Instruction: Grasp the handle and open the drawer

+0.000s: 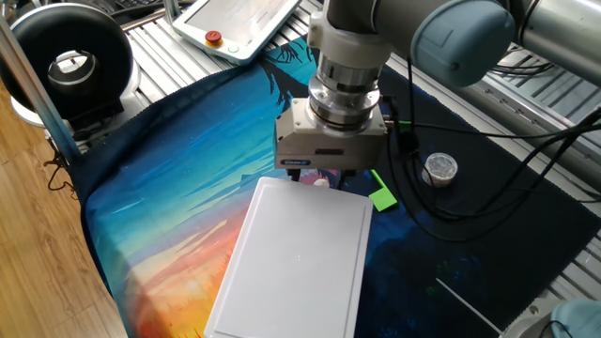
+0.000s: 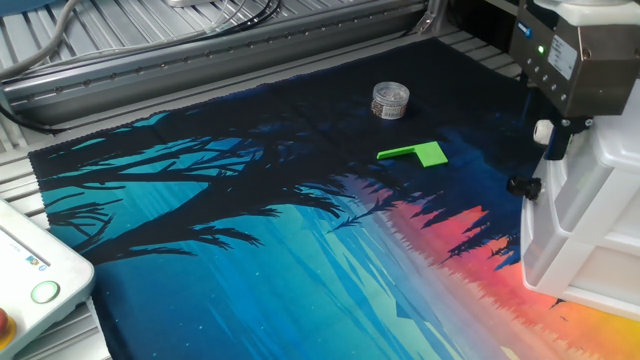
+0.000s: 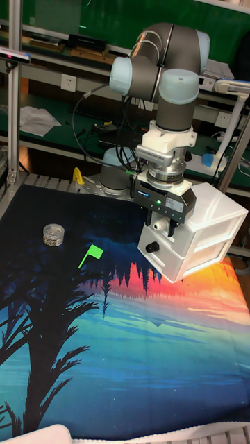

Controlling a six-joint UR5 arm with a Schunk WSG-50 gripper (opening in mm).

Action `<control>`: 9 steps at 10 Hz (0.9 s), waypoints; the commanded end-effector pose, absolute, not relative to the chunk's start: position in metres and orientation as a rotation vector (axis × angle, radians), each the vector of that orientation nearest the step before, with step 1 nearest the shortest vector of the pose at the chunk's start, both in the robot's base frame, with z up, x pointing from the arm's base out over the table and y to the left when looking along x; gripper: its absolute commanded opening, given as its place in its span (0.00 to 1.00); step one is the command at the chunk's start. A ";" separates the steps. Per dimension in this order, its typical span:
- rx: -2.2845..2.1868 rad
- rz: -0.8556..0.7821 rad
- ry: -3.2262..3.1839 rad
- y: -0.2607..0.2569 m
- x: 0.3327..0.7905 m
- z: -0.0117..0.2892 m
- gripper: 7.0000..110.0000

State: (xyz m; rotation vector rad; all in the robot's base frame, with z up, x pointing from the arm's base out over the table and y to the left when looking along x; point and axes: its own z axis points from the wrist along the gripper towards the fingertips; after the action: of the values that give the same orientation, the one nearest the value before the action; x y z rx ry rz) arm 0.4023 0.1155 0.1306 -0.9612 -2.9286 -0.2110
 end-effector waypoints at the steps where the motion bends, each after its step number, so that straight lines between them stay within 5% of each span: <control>1: -0.986 -0.232 -2.915 0.118 0.402 0.130 0.36; 5: -1.047 -0.217 -2.870 0.116 0.398 0.131 0.36; 6: -1.045 -0.209 -2.866 0.115 0.397 0.131 0.00; 9: -1.046 -0.203 -2.868 0.113 0.397 0.131 0.00</control>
State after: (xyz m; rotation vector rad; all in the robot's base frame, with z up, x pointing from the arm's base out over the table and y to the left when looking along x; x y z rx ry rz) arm 0.3971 0.1122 0.1290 -1.0340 -2.8804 -0.1925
